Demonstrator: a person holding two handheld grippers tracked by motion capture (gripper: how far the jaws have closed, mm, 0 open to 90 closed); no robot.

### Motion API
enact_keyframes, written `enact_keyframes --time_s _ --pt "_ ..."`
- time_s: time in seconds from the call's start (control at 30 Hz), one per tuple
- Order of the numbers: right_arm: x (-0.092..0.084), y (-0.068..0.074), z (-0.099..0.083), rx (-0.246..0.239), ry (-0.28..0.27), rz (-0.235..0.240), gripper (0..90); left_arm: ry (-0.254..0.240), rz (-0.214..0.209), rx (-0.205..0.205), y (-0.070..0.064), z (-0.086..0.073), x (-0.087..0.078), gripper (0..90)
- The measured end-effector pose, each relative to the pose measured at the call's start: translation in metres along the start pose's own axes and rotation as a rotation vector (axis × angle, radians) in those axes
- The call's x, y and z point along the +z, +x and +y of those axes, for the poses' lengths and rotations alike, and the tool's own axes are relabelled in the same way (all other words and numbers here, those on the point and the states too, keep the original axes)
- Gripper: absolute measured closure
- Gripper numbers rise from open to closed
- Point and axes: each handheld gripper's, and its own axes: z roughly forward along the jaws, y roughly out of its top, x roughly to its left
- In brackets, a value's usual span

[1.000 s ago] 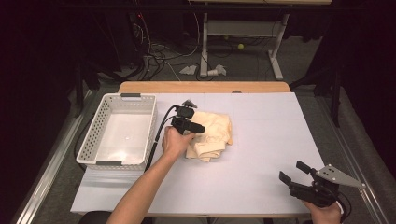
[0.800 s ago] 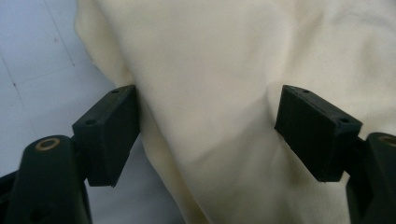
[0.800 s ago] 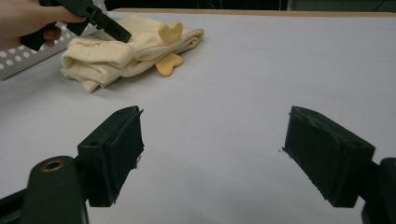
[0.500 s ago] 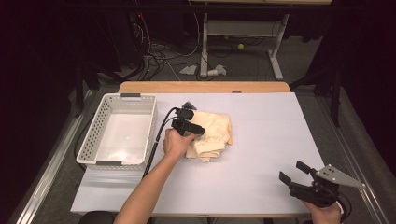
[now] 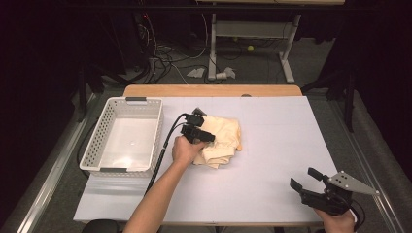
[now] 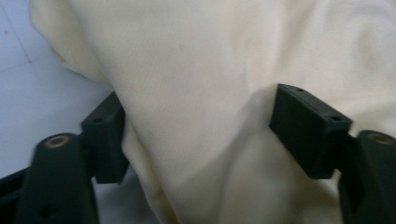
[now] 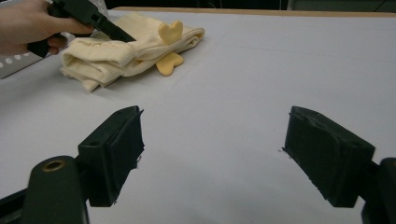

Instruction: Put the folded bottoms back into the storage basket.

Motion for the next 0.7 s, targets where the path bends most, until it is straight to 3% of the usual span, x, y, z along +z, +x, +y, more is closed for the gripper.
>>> enact_keyframes --time_s 0.07,0.17,0.3,0.5,0.7 --pt "0.000 0.000 0.000 -0.001 0.001 0.000 20.0 0.005 -0.026 -0.001 -0.001 0.000 -0.001 40.4" --pt "0.000 0.000 0.000 -0.004 0.004 0.000 20.1 0.008 -0.043 -0.004 0.000 0.000 -0.002 47.4" --pt "0.000 0.000 0.000 -0.005 0.007 -0.001 20.1 -0.006 -0.041 0.004 0.000 -0.001 -0.005 62.6" --pt "0.001 0.000 0.000 -0.004 0.008 -0.003 20.1 -0.005 -0.034 0.032 -0.002 -0.001 -0.008 67.2" --pt "0.000 -0.001 0.000 -0.001 0.007 -0.003 20.1 -0.046 -0.059 0.058 -0.004 -0.001 -0.021 68.9"
